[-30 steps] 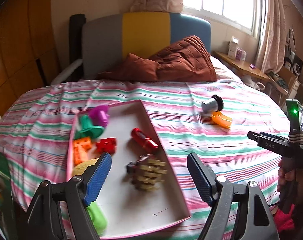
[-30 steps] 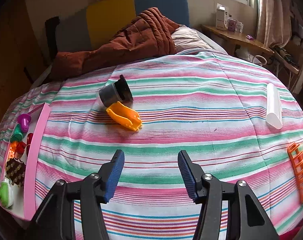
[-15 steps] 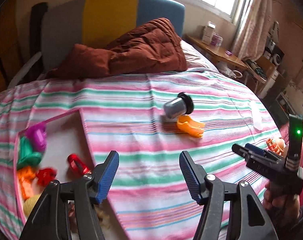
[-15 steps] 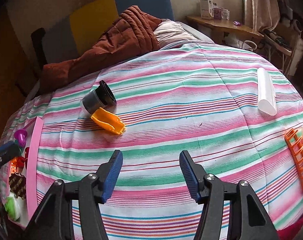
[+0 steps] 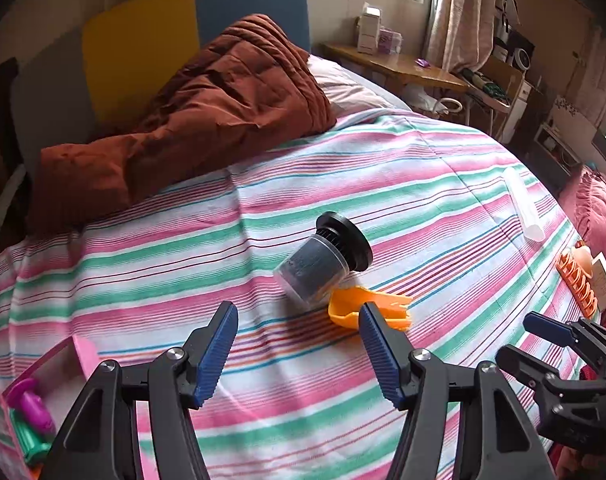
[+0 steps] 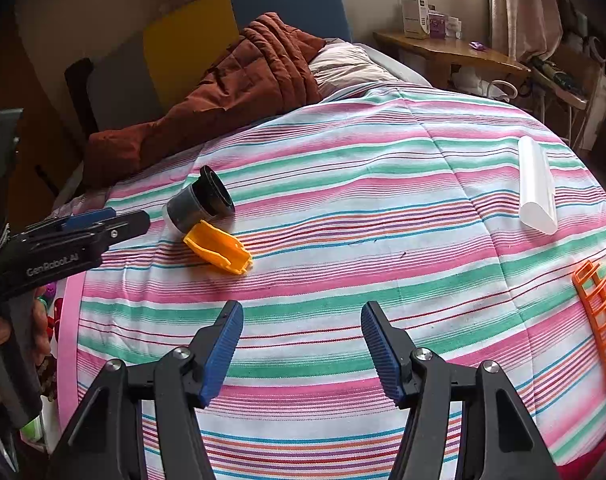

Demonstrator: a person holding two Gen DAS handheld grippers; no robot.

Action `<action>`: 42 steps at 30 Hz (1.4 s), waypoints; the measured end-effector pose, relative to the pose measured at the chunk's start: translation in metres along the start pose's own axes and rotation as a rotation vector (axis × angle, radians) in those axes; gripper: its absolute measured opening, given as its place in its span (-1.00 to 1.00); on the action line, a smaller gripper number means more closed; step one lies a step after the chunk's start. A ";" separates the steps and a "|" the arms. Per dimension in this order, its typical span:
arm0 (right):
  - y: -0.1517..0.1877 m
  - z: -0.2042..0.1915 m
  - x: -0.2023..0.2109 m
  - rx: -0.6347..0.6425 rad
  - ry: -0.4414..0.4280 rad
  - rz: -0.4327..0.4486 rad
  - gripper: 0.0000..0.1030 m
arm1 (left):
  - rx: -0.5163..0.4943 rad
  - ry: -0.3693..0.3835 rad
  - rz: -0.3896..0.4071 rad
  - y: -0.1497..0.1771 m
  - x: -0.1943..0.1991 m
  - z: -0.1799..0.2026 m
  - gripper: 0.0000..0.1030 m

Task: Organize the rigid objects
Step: 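Grasp the black-and-clear cup with the left gripper while the right grasps the orange scoop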

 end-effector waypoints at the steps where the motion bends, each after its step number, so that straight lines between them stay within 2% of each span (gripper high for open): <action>1: 0.000 0.000 0.000 0.000 -0.001 0.000 0.21 | -0.012 0.001 -0.008 -0.002 -0.004 0.000 0.24; 7: 0.000 -0.001 -0.001 -0.004 -0.008 -0.002 0.24 | -0.034 0.016 -0.032 -0.017 -0.022 -0.002 0.24; 12: -0.001 0.001 -0.001 -0.011 -0.008 -0.001 0.25 | -0.091 0.028 -0.064 -0.023 -0.035 0.007 0.24; 15: -0.001 0.002 -0.001 -0.020 -0.009 0.000 0.25 | -0.146 0.013 -0.071 -0.028 -0.042 0.016 0.24; 17: -0.001 0.002 -0.001 -0.020 -0.011 -0.001 0.25 | -0.163 -0.003 -0.080 -0.033 -0.050 0.017 0.24; 21: -0.002 0.001 -0.001 -0.015 -0.009 0.001 0.26 | -0.168 0.012 -0.113 -0.044 -0.068 0.018 0.24; 23: -0.001 0.001 -0.001 -0.017 -0.010 0.002 0.26 | -0.166 0.006 -0.130 -0.043 -0.077 0.019 0.13; 24: -0.001 0.001 -0.001 -0.018 -0.008 0.002 0.26 | -0.164 0.001 -0.136 -0.042 -0.080 0.019 0.00; 26: -0.001 0.002 -0.002 -0.016 -0.006 0.001 0.26 | -0.136 0.028 -0.131 -0.040 -0.081 0.021 -0.13; 28: -0.002 0.003 -0.003 -0.016 -0.006 -0.001 0.26 | -0.097 0.058 -0.119 -0.035 -0.077 0.021 -0.17; 32: -0.001 0.002 -0.004 -0.009 -0.008 -0.006 0.26 | -0.039 0.066 -0.074 -0.022 -0.056 0.015 -0.17; 38: 0.003 -0.017 -0.016 0.036 -0.047 -0.034 0.25 | 0.039 0.036 -0.016 0.002 -0.006 -0.003 -0.17; 42: -0.016 -0.041 -0.023 0.105 -0.068 -0.022 0.25 | 0.069 -0.012 0.019 0.023 0.024 -0.014 -0.17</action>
Point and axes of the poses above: each gripper's, at about its wrist camera, not at the fingertips, and x roughly against the way its jaws point, z to its right, y to its underside, the point moved 10 cm from there along -x, roughly the way its jaws point, and after that the axes turned 14 degrees about -z, right-handed, at the moved point
